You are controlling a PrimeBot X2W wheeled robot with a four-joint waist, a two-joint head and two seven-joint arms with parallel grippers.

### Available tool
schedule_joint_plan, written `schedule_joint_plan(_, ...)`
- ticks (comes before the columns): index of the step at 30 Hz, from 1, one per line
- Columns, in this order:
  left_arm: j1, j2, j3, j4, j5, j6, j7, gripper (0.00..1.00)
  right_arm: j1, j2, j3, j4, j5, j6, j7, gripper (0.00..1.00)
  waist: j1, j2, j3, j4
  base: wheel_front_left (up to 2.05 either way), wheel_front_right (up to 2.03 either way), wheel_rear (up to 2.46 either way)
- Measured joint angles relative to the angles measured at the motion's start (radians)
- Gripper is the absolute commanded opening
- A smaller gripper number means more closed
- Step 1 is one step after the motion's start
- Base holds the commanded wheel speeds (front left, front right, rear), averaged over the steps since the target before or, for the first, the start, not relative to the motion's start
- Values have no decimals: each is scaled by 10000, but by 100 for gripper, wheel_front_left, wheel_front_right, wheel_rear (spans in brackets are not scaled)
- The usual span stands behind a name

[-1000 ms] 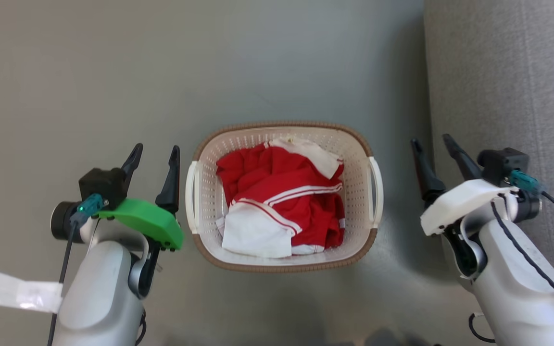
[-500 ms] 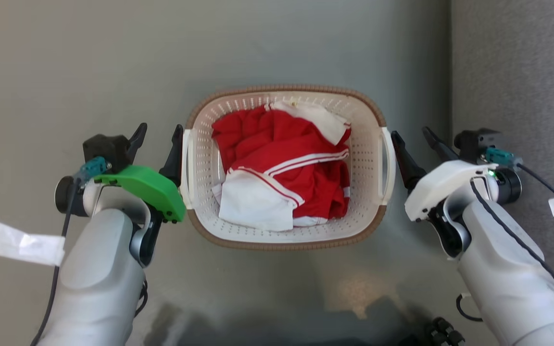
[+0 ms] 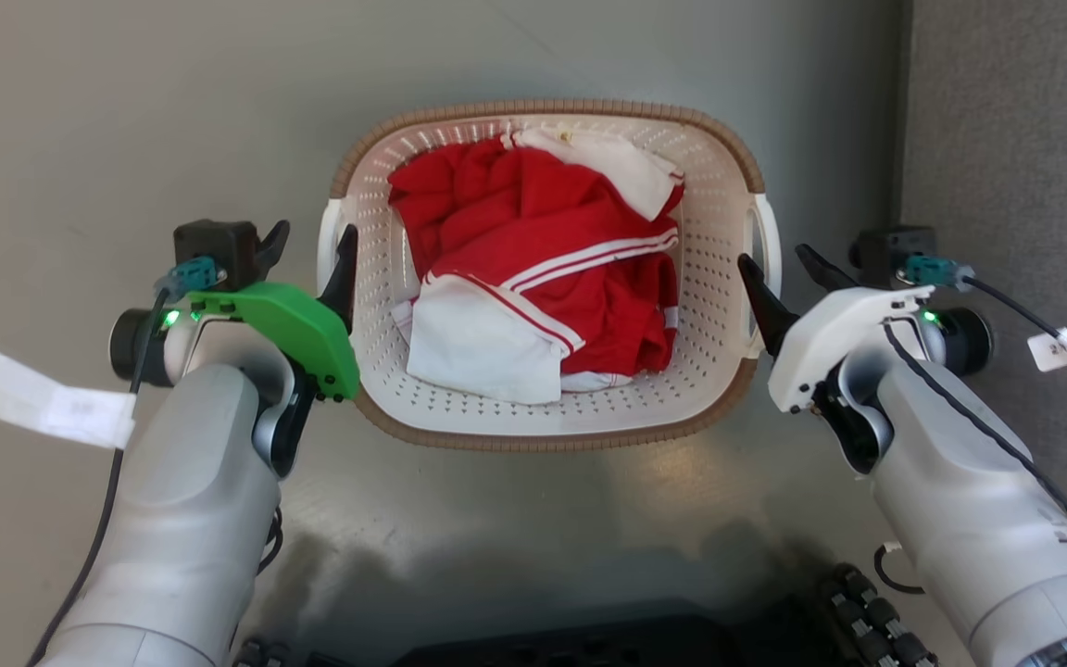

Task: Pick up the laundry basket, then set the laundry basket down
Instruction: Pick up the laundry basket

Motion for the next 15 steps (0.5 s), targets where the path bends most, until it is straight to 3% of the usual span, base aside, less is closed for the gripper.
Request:
schedule_joint_plan(13, -449, -10, -903, 702, -725, -4, 343, 100, -716, 184, 727, 922, -25, 88, -10, 100, 0, 0, 743, -70, 0, 0, 0)
schedule_joint_plan(14, -509, -10, -959, 732, -777, -4, 343, 97, -755, 192, 746, 951, -25, 88, -40, 80, 0, 0, 755, -66, 0, 0, 0)
schedule_joint_plan(15, -509, -10, -959, 732, -777, -4, 343, 77, -755, 192, 746, 951, -25, 88, -40, 48, 0, 0, 755, -66, 0, 0, 0)
